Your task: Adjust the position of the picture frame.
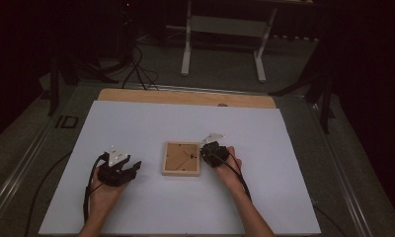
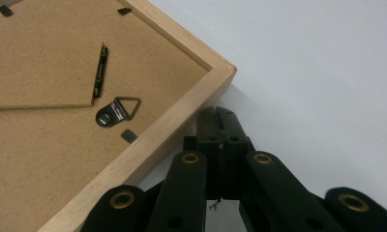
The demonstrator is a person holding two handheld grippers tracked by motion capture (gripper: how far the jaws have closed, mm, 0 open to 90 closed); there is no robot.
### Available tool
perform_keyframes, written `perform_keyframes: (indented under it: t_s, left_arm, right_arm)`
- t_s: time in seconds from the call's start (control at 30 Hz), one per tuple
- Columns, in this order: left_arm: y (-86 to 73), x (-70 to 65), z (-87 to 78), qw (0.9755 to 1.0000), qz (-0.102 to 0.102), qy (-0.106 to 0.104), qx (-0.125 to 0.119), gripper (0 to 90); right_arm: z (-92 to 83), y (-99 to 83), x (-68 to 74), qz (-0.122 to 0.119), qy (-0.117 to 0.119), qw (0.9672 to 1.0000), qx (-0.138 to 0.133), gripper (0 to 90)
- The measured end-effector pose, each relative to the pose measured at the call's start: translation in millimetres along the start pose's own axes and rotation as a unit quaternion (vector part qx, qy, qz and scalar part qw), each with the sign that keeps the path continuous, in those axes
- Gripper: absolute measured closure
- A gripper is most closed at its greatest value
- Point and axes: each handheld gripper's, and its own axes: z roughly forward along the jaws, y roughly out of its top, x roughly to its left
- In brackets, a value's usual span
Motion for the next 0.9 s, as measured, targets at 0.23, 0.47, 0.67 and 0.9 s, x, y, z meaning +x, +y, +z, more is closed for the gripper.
perform_keyframes:
  t_s: [0.23,0.47,0.67,0.9]
  left_arm:
    - [2.4,-12.7,-0.4,0.9995,0.008,-0.031,-0.006,53.1]
    - [5.5,-32.9,4.6,0.9973,0.036,-0.064,-0.002,63.1]
    - [9.1,-45.7,18.1,0.9963,0.058,-0.061,0.014,74.3]
    - [17.1,-54.0,36.2,0.9949,0.068,-0.07,0.026,89.5]
  right_arm:
    - [-12.8,-2.0,4.8,-0.011,0.003,0.9999,-0.009,90.0]
    - [-30.3,-7.1,11.5,-0.026,0.002,0.9993,-0.027,89.9]
    - [-37.4,-18.1,14.7,-0.029,0.005,0.9992,-0.027,89.6]
    - [-45.9,-25.4,23.9,-0.042,0.012,0.9985,-0.032,89.6]
